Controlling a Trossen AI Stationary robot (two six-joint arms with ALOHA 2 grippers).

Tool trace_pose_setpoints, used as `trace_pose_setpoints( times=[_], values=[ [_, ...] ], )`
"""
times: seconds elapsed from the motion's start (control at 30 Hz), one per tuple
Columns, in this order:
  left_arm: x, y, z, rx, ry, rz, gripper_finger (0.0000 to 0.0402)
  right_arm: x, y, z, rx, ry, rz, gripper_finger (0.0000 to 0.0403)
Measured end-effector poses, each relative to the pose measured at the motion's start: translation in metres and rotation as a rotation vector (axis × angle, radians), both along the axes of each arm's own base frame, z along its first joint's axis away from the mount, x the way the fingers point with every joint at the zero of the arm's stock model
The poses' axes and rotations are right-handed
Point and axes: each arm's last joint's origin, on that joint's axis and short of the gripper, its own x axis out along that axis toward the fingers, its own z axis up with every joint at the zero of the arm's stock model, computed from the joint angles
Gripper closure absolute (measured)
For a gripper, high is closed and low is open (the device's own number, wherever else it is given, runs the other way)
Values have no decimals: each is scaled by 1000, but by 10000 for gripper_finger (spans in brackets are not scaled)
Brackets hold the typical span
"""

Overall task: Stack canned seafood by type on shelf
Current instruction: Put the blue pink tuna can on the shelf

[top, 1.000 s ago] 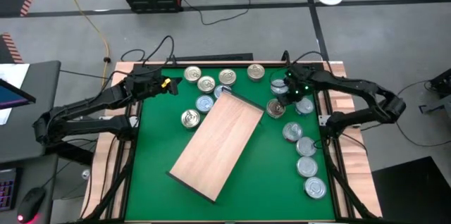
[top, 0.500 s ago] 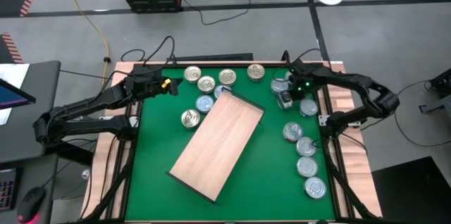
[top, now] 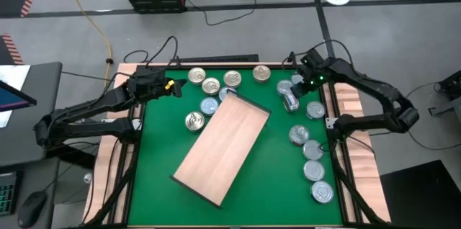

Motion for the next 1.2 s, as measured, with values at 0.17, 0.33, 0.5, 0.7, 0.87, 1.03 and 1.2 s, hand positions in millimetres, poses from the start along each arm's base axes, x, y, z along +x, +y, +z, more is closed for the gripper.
trace_pose_setpoints(
  times=[0.17, 0.33, 0.5, 0.7, 0.87, 1.03, 1.2],
  values=[
    [0, 1, 1, 13, -8, 22, 378, 15, 18, 5, 3, -19, 75, 169],
    [0, 1, 1, 17, -6, 36, 343, 26, 28, 0, 17, 35, 35, 81],
    [0, 1, 1, 18, -4, 37, 320, 34, 39, -2, -56, 112, 17, 49],
    [0, 1, 1, 45, 18, 27, 310, 39, 46, -12, -47, 112, 13, 57],
    [0, 1, 1, 47, 20, 26, 310, 41, 48, -26, -24, 126, -4, 71],
    [0, 1, 1, 48, 21, 25, 310, 43, 48, -36, -37, 99, -11, 74],
    [0, 0, 1, 42, 17, 1, 310, 41, 48, -42, -38, 98, -15, 89]
  ],
)
